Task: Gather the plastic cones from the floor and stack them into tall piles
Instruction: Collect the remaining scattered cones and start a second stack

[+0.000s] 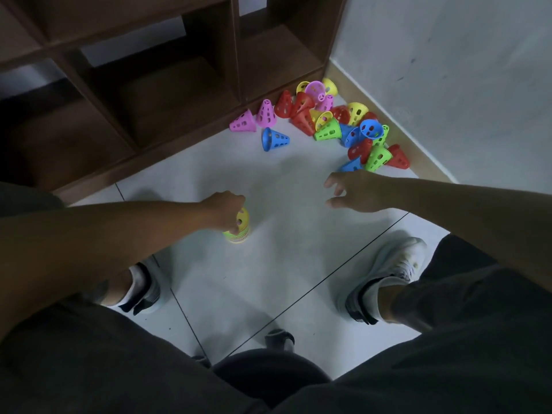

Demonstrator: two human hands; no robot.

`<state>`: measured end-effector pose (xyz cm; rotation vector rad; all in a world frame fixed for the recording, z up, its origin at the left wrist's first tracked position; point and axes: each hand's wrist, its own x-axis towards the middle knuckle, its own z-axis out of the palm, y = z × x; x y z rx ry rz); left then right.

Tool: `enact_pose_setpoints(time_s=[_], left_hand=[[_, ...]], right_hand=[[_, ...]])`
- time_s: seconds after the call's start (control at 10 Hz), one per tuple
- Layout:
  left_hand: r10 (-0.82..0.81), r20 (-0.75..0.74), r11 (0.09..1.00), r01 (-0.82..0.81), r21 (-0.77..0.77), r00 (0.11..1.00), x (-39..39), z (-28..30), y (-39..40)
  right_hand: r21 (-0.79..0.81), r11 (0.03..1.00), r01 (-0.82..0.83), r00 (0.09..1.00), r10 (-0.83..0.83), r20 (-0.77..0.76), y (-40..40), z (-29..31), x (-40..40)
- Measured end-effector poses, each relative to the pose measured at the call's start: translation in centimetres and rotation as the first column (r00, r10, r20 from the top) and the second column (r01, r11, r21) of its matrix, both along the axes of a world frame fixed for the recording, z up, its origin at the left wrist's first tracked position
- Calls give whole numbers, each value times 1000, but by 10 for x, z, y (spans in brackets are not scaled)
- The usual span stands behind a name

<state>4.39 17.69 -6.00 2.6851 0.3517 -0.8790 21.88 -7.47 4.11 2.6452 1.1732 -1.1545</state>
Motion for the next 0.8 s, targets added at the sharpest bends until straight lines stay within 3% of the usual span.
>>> enact_pose_setpoints(time_s=[0.2,0.4,0.6,0.8], left_hand=[[-97,63,995,96,29,993,49,5,-21],[-239,95,970,235,58,966,122,12,-45],[-221,182,975,217,41,958,164,10,-59],[-248,123,968,239,83,961,177,2,-68]], right_hand=[[-23,997,71,983,-66,170,-15,-4,50],[18,980,198,960,-197,197,-35,-24,104],[73,930,359,874,-363,322,-52,-43,138],[166,858,487,827,-514,230,-49,-68,171]])
